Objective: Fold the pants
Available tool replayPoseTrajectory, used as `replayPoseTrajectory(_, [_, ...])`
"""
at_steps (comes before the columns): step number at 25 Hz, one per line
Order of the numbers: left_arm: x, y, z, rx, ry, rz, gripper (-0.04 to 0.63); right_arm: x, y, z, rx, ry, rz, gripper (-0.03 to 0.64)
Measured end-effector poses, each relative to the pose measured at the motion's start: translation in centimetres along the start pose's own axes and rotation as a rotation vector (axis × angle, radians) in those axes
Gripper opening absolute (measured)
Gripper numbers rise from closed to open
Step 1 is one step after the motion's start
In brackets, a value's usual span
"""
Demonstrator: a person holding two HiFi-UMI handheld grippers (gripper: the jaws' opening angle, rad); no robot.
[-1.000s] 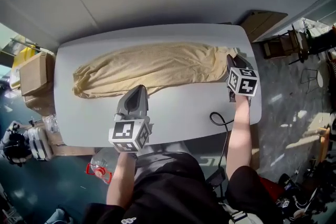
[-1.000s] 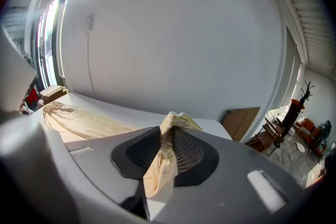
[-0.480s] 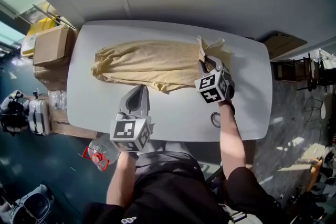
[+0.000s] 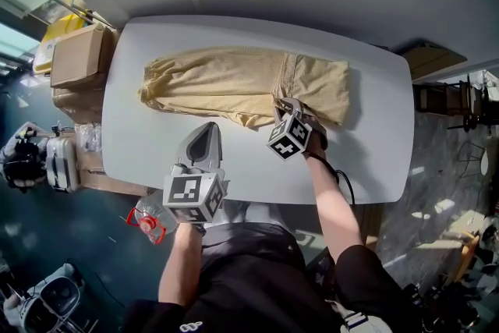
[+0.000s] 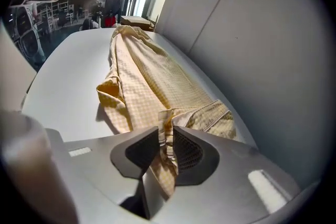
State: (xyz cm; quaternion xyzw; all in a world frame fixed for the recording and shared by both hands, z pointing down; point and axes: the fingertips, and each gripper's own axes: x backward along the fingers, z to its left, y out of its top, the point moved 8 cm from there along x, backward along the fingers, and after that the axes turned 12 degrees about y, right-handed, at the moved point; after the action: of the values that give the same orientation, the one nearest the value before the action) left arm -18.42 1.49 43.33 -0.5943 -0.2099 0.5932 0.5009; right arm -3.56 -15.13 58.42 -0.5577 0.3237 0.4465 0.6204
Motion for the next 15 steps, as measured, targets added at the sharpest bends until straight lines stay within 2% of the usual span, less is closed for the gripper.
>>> replayPoseTrajectory(5, [-0.2,0.4,-0.8,-0.013,-0.026,-0.007,0.000,0.2,-0.4,-0.1,-0.057,0.015,-0.054,0.097])
replayPoseTrajectory(9, [-0.4,0.6,-0.8,-0.016,-0.032,-0.010,0.000,0.8,-0.2,0.0,-0.108,0.045,-0.103,0.152])
replayPoseTrajectory(15, [-0.5,1.3,-1.6,-0.023,-0.066,-0.027,0.000,4.5,0.7,-0.7,-0.243,0.004,-0.243,0.152])
